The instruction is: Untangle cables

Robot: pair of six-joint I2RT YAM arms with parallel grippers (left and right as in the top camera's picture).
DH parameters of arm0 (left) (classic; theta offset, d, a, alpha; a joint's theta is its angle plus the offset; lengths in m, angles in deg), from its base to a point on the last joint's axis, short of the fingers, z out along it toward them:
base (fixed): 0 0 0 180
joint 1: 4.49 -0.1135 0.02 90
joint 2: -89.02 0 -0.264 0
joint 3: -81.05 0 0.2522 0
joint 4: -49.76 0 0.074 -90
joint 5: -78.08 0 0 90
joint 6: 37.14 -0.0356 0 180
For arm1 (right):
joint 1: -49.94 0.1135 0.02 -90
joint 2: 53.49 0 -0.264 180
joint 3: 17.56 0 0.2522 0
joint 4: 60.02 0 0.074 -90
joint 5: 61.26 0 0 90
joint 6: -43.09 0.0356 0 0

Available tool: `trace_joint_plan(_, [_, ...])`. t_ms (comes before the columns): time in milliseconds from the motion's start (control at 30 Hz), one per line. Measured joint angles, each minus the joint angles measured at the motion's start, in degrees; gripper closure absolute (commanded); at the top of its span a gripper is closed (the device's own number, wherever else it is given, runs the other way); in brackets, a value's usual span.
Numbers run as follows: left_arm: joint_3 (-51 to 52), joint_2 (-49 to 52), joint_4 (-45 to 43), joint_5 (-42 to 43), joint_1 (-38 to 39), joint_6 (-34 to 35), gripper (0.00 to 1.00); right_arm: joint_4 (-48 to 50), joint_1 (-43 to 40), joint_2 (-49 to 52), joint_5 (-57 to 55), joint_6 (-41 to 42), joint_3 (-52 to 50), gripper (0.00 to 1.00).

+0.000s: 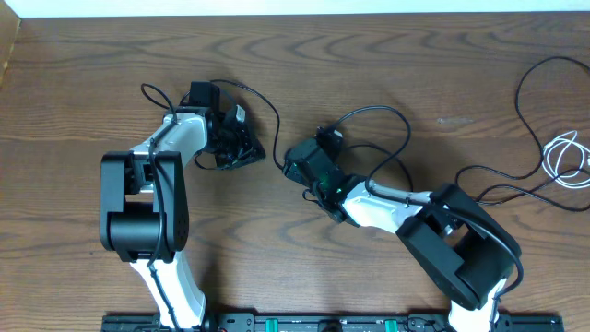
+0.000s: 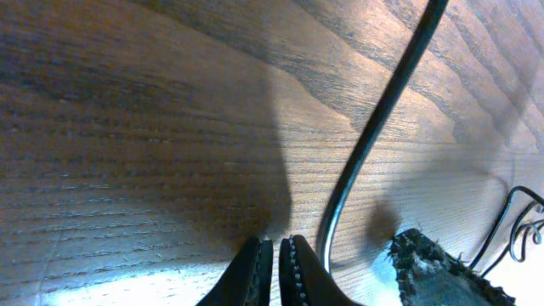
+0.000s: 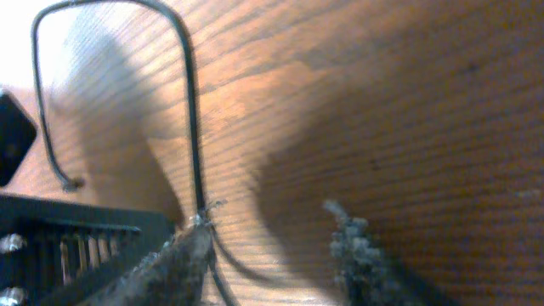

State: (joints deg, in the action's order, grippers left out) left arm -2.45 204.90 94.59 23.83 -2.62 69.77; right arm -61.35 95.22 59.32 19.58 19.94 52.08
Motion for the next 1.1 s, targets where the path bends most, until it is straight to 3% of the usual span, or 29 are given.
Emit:
trace_joint_plan(167, [0.0, 0.0, 0.0, 0.0, 0.0, 0.0, 0.88, -0.1, 0.0, 0.3, -0.1, 0.1, 0.0, 0.74])
trace_joint_plan(333, [0.0, 0.0, 0.0, 0.0, 0.0, 0.0, 0.88, -0.4, 0.0, 0.8, 0.0, 0.1, -0.1, 0.99])
trace_joint_plan(667, [0.0, 0.0, 0.0, 0.1, 0.0, 0.0, 0.88, 0.4, 0.0, 1.0, 0.4, -2.1, -0.2, 0.99])
trace_joint_plan(900, [0.0, 0.0, 0.0, 0.1, 0.0, 0.0, 0.88, 1.7, 0.0, -1.1, 2.1, -13.0, -0.9, 0.99])
trace_joint_plan(1100, [0.0, 0.0, 0.0, 0.1, 0.0, 0.0, 0.88, 2.1, -0.7, -10.8, 3.8, -23.9, -0.9, 0.99])
